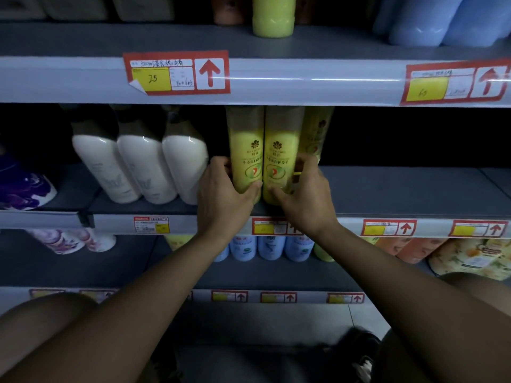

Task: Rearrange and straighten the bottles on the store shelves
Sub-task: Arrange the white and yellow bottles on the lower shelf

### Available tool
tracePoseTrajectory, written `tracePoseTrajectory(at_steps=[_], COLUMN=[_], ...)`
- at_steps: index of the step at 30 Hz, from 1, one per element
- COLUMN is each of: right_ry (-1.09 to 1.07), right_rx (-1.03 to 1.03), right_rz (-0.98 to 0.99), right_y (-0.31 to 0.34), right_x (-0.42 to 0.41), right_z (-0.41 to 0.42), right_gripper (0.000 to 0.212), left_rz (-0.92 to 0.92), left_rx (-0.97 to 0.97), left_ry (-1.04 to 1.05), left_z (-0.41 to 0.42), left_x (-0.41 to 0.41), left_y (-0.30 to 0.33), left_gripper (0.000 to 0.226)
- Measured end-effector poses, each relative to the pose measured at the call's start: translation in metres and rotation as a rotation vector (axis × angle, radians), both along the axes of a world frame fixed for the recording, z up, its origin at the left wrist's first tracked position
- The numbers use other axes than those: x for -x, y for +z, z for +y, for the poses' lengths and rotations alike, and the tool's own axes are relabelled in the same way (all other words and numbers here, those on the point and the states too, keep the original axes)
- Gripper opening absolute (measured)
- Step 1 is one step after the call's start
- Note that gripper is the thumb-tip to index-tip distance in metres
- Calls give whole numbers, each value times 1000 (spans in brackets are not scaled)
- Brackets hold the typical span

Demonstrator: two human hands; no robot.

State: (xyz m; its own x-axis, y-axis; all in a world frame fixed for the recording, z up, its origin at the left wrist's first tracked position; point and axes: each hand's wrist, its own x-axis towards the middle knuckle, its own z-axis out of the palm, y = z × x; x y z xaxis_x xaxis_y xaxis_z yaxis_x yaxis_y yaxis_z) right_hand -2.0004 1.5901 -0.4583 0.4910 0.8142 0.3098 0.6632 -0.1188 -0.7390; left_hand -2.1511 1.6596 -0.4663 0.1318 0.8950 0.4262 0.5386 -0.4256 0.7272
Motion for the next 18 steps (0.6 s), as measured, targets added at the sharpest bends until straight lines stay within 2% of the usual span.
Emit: tracePoseTrajectory(at_steps=[8,18], right_ry=[-41,-15], right_rx=[11,33], right_rz=[-41,-57], right_y=[1,1], right_x=[1,2], right_z=[7,5], right_gripper=[73,70], left_rz=[82,47], left_rx=[-39,-40], left_ry=[66,70], left_z=[-1,-5], left_x=[-8,-9], left_y=[6,2], left_gripper=[63,53])
